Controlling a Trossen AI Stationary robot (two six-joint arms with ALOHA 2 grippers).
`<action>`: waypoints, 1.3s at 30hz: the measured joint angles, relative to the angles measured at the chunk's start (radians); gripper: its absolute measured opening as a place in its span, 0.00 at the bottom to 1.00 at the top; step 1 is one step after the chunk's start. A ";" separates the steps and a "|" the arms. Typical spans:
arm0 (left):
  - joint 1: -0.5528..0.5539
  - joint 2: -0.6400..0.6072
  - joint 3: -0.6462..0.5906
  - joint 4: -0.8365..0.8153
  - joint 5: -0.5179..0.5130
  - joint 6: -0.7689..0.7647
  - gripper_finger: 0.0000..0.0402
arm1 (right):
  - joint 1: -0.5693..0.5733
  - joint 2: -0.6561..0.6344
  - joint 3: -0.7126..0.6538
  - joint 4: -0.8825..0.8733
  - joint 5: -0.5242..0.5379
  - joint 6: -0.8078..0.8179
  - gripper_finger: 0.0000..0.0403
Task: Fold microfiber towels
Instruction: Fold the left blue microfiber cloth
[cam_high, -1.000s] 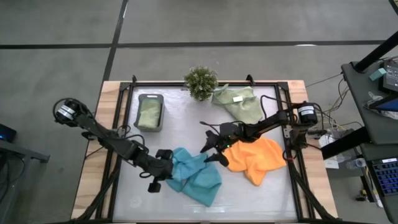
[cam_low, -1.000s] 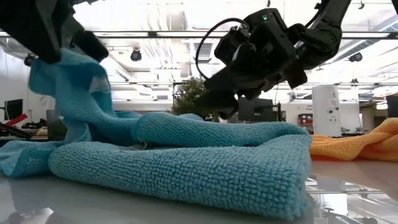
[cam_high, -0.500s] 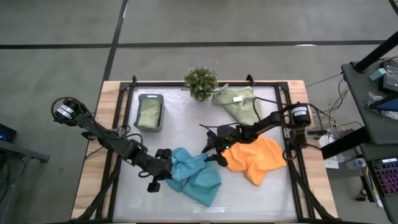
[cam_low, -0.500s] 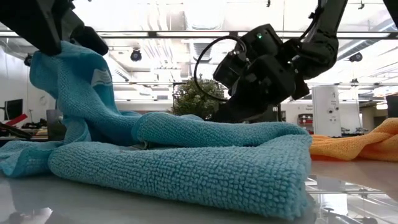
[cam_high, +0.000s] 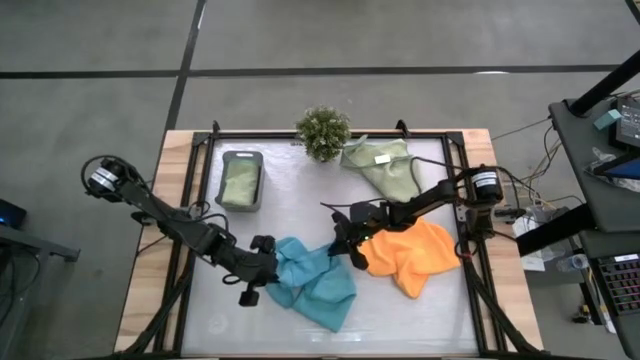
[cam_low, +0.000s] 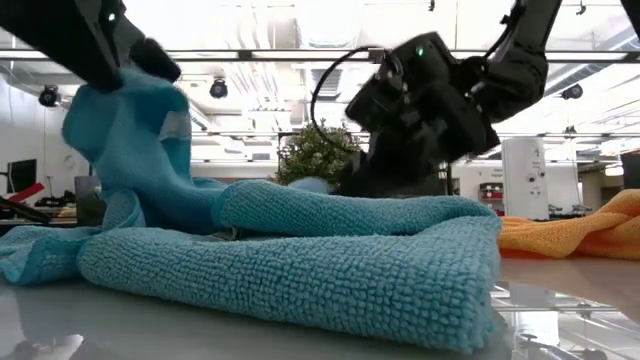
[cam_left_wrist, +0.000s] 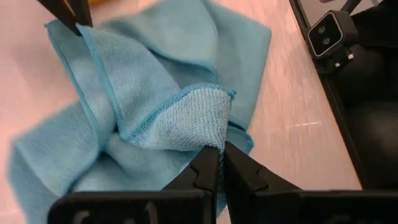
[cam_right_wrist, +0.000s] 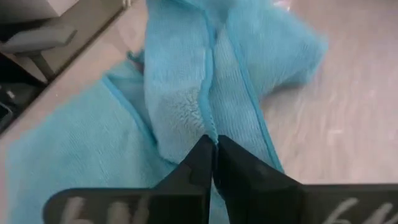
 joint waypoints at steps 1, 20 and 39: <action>0.002 -0.014 0.003 -0.002 -0.010 0.017 0.00 | 0.000 -0.028 0.000 -0.018 0.000 -0.005 0.03; 0.107 -0.560 0.014 0.002 -0.276 0.448 0.00 | -0.042 -0.767 0.078 -0.508 0.569 -0.361 0.02; 0.372 -0.672 0.031 -0.094 -0.111 0.639 0.00 | -0.120 -0.589 0.574 -1.071 0.531 -0.428 0.02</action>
